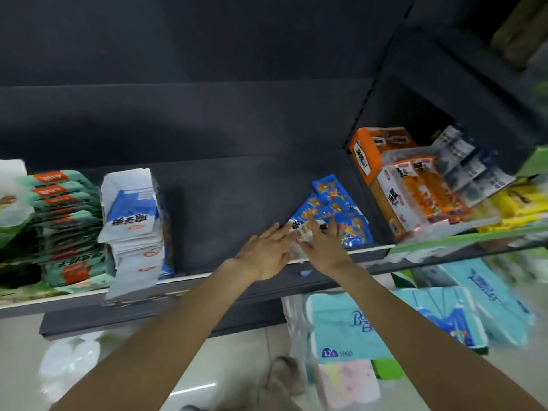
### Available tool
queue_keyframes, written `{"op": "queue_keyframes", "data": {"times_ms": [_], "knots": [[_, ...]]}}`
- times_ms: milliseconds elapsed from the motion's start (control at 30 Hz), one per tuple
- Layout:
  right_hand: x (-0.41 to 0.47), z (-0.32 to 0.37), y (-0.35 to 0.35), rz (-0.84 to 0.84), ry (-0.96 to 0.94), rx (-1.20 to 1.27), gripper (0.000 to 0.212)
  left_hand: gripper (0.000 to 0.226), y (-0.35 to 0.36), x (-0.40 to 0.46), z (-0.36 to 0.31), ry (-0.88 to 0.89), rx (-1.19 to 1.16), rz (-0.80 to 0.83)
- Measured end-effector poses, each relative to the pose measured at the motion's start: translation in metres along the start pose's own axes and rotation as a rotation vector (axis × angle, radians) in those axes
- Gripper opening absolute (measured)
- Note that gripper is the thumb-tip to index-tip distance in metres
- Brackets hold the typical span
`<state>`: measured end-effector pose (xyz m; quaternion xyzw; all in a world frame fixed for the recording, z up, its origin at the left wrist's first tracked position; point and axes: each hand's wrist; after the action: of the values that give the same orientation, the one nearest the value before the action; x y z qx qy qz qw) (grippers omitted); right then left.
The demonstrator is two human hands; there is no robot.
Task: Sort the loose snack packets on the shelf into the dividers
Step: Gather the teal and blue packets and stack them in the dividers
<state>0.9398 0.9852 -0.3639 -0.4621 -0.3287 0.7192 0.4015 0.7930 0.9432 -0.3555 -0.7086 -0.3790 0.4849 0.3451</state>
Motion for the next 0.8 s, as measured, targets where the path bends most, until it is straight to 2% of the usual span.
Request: {"op": "queue_keyframes", "data": {"times_ms": [67, 167, 367, 433, 500, 567, 600, 700, 800], "knots": [[0.01, -0.011, -0.008, 0.003, -0.131, 0.062, 0.062, 0.053, 0.008, 0.01, -0.005, -0.034, 0.02, 0.023], [0.025, -0.028, -0.026, 0.029, -0.285, -0.067, 0.066, 0.055, 0.008, 0.016, 0.0, -0.137, 0.06, -0.028], [0.041, -0.017, -0.041, -0.072, -0.324, -0.409, 0.073, 0.053, 0.007, 0.017, 0.009, -0.153, -0.031, -0.068], [0.043, -0.011, -0.046, -0.066, -0.326, -0.454, 0.067, 0.054, 0.007, 0.016, 0.011, -0.155, -0.079, -0.055], [0.044, -0.006, -0.052, -0.049, -0.352, -0.493, 0.048, 0.053, 0.005, 0.014, 0.012, -0.153, -0.127, -0.057], [0.042, 0.0, -0.057, -0.037, -0.375, -0.421, 0.017, 0.052, 0.001, 0.011, 0.013, -0.149, -0.236, -0.127], [0.039, 0.005, -0.06, -0.04, -0.378, -0.356, 0.012, 0.053, -0.002, 0.009, 0.014, -0.145, -0.317, -0.19], [0.026, 0.029, -0.073, -0.19, -0.435, -0.135, 0.014, 0.051, -0.023, -0.006, 0.015, -0.118, -0.625, -0.349], [0.007, 0.067, -0.085, -0.29, -0.494, 0.317, 0.022, 0.037, -0.054, -0.035, 0.02, -0.119, -1.001, -0.455]]}}
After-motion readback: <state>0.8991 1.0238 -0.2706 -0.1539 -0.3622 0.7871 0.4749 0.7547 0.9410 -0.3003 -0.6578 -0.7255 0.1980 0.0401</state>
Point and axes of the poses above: each hand's wrist, its own x-axis towards the middle knuckle, its own y-axis out of the palm, z = x × y, and after that the axes turned 1 degree about -y, right-handed
